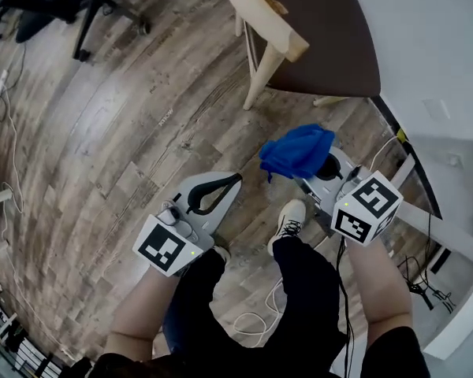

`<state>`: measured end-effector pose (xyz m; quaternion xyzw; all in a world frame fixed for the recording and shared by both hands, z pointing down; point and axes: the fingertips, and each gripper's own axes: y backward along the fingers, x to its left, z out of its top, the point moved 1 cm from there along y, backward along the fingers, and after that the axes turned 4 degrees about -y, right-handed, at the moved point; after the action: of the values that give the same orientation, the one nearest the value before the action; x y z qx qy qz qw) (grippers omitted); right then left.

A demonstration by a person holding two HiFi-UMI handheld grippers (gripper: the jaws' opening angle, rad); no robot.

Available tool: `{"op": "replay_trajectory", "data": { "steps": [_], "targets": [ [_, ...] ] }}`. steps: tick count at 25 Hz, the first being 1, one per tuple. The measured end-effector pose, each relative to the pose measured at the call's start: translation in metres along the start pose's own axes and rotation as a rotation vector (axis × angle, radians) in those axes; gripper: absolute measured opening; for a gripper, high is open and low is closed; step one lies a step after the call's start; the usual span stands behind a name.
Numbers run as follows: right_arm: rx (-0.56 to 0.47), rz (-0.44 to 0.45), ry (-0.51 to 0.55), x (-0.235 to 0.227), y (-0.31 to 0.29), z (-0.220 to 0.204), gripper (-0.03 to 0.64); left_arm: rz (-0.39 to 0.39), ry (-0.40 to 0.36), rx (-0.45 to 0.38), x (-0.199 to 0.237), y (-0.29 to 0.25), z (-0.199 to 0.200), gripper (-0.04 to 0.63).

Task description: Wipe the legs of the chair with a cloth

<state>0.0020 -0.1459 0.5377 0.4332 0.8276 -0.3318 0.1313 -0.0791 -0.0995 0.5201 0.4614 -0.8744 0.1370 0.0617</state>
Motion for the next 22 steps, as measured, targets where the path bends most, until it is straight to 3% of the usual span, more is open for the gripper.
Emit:
{"op": "replay_trajectory", "data": {
  "steps": [3,6,10,19,22],
  "targets": [
    [-0.013,0.003,0.001,-0.027,-0.024,-0.019,0.064,-0.027,0.007,0.005,0.011,-0.011,-0.043,-0.002],
    [-0.02,0.011,0.025,-0.054,-0.046,-0.033,0.064,-0.064,0.068,0.004,0.024,-0.024,-0.078,-0.002],
    [-0.049,0.026,0.071,-0.081,-0.071,-0.038,0.064,-0.074,0.106,-0.022,0.051,-0.042,-0.101,-0.003],
    [-0.082,0.097,0.133,-0.107,-0.102,-0.041,0.064,-0.075,-0.044,-0.062,0.085,-0.077,-0.109,-0.002],
    [-0.077,0.13,0.144,-0.109,-0.115,-0.041,0.064,-0.041,-0.073,-0.074,0.097,-0.076,-0.107,-0.003]
  ]
}}
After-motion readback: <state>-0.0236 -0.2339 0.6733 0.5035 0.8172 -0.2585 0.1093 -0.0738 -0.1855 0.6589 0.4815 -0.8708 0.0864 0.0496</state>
